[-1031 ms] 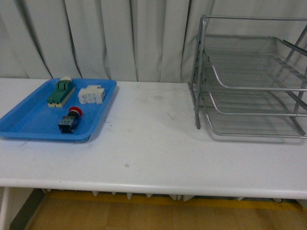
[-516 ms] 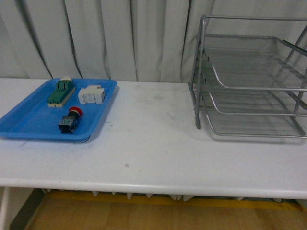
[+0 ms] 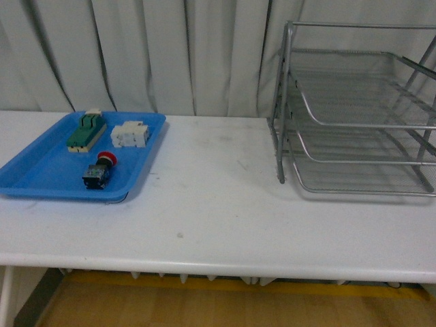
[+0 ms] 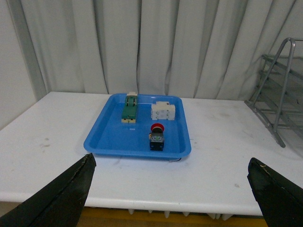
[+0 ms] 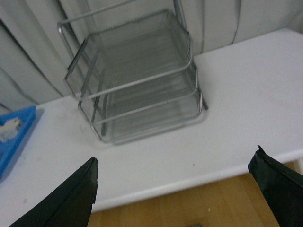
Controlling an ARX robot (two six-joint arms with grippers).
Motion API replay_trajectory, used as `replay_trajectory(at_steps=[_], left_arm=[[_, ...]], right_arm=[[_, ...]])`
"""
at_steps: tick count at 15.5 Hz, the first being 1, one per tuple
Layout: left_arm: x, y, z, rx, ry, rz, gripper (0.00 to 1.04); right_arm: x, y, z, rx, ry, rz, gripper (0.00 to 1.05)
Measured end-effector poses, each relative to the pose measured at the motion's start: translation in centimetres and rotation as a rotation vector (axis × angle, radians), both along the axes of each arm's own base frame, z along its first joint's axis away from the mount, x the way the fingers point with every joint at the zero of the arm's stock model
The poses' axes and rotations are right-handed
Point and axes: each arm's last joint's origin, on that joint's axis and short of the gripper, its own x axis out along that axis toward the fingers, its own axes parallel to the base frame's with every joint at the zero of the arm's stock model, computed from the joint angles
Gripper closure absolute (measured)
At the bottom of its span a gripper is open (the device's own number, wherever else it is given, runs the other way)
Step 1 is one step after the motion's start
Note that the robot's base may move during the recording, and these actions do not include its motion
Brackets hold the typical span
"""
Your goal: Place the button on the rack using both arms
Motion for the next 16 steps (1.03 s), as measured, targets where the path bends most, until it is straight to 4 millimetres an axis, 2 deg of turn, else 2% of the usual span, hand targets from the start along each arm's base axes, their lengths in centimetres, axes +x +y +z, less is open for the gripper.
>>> replay_trajectory(at_steps=[2, 4, 5, 6, 8, 10, 12, 16], left_arm=[[0.0, 0.0, 0.0, 0.0, 0.0, 0.0, 0.07], [0.0, 0.0, 0.0, 0.0, 0.0, 0.0, 0.07], [0.0, 0.0, 0.0, 0.0, 0.0, 0.0, 0.07], [0.0, 0.0, 0.0, 0.0, 0.0, 0.0, 0.07], [0.0, 0.0, 0.0, 0.0, 0.0, 0.0, 0.07], [0.0, 0.0, 0.0, 0.0, 0.0, 0.0, 0.07], [0.0, 0.0, 0.0, 0.0, 0.0, 0.0, 0.07], [0.0, 0.0, 0.0, 0.0, 0.0, 0.0, 0.07]], right_arm=[[3.8, -2.0, 2.3, -0.008, -0.072, -0.054, 0.06], [9.6, -3.6, 3.6, -0.03, -0.105, -0.076, 0.06], [13.1, -4.3, 3.6, -0.032, -0.071, -0.083, 0.06], [15.6, -4.8, 3.0, -0.026, -0.03, -0.09, 0.06], [20.3, -5.2, 0.6, 0.038, 0.099, -0.081, 0.06], [22.2, -4.9, -0.5, 0.167, 0.106, -0.051, 0.06], [22.7, -4.3, -0.7, 0.399, 0.02, 0.029, 0.06], [21.0, -3.0, -3.3, 0.817, -0.107, 0.116, 0.06]])
